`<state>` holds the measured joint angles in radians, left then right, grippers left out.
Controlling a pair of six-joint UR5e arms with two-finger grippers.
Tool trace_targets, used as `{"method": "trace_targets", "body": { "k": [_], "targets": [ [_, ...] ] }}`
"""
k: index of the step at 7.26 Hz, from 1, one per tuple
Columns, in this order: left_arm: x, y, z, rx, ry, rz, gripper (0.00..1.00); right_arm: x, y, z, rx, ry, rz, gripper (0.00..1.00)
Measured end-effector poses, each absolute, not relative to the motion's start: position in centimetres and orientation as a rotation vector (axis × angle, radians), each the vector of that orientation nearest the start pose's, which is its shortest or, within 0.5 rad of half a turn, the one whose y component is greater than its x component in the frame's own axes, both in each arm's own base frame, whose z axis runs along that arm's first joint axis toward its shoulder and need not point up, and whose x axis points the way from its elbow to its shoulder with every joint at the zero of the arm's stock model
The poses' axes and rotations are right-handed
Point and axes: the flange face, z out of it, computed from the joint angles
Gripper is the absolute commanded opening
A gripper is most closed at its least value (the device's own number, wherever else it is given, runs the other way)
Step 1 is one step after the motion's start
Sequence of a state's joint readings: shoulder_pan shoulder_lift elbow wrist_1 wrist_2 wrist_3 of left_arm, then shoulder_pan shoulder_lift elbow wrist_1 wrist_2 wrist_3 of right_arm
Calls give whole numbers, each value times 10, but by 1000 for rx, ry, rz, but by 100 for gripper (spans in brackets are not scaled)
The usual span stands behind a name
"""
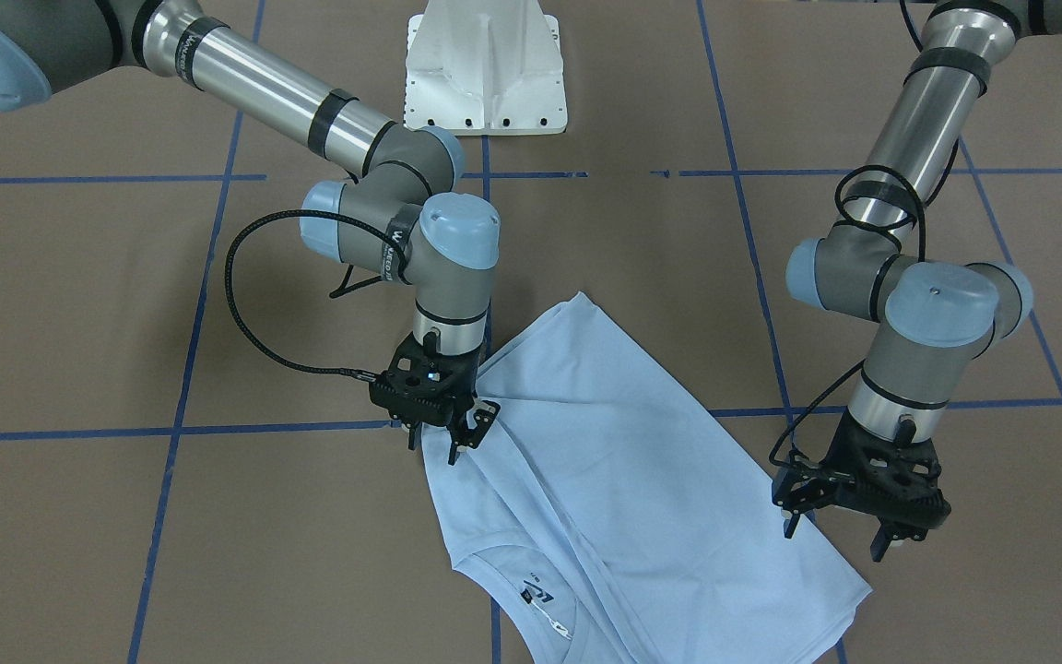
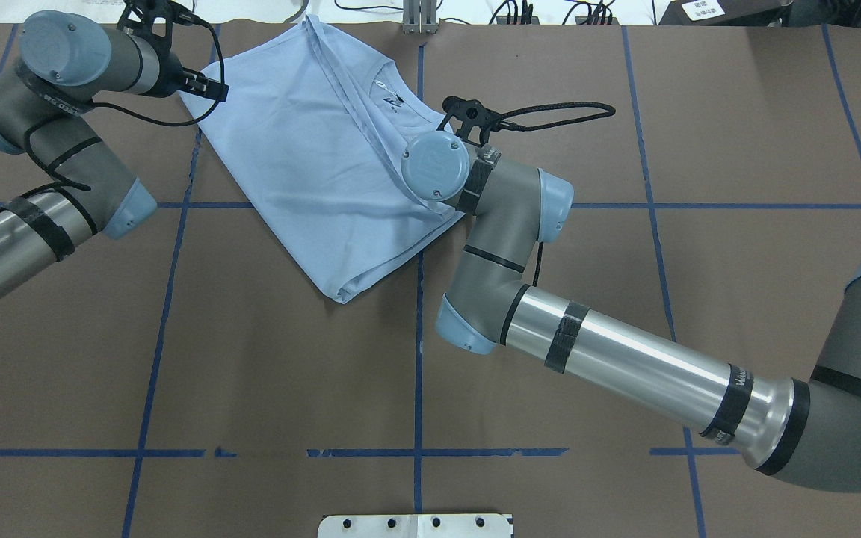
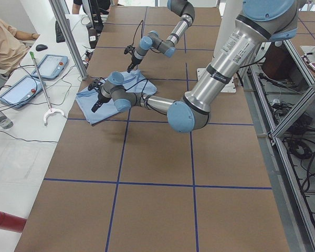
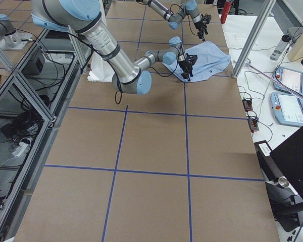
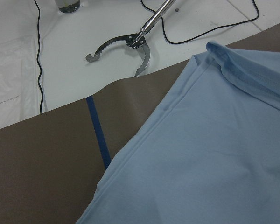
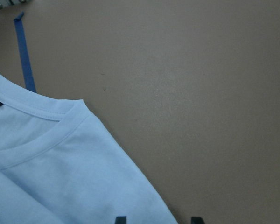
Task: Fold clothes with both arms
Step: 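Lower the right gripper onto the shirt beside the collar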
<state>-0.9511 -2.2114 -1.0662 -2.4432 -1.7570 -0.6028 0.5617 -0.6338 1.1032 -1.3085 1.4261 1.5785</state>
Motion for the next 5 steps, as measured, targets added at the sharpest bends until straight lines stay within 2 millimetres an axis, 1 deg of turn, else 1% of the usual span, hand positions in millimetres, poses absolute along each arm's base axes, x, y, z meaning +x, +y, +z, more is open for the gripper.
{"method": "trace_targets", "body": {
  "k": [2, 4, 5],
  "targets": [
    [358, -700, 420, 724, 715, 109, 100, -629, -565, 245, 341, -672, 592, 51],
    [358, -700, 421, 723, 714, 109, 100, -631, -563, 246, 343, -669, 590, 39],
    [358, -700, 421, 723, 714, 109, 100, -631, -563, 246, 344, -669, 589, 38]
  ]
}}
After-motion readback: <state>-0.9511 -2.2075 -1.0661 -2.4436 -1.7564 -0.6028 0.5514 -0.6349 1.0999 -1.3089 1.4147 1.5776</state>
